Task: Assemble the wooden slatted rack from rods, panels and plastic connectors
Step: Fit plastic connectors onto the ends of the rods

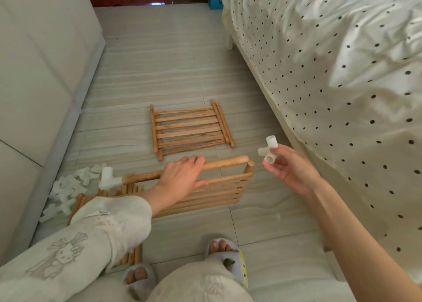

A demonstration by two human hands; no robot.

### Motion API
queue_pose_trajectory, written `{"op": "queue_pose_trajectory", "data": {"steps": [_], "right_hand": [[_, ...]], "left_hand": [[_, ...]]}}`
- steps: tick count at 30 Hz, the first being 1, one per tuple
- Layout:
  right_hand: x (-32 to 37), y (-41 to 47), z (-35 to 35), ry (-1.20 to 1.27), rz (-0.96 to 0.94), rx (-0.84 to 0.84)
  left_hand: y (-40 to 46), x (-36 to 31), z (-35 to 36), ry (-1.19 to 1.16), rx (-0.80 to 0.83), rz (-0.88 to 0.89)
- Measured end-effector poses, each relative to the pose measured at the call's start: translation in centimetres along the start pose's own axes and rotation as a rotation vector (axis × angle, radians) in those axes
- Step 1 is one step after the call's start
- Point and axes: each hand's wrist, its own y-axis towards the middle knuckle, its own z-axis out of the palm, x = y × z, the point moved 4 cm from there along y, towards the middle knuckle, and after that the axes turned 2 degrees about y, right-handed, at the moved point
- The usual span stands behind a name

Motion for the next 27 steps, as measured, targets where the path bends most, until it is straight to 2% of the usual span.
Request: {"op": "queue_pose_trajectory", "data": {"steps": [7,14,21,27], "right_hand": [[-0.1,-0.1,0.5,-0.304,0.0,-0.046],[-0.9,0.5,1.8,-0.411,-0.026,-0.092],[-1.4,0.8,2.6,-0.42,-0.022,-0.105],[-2.0,1.1,2.7,-0.34,-0.014,-0.092]], "left_hand": [[-0.1,0.1,0.3,0.015,-0.05,-0.011],[-0.3,0.2,0.3,0.033,-0.093,0.005],[-0.4,0.7,0.1,0.003,-0.077,-0.017],[-0.6,1.1,-0.5,-0.02,-0.175,-0.02]]}}
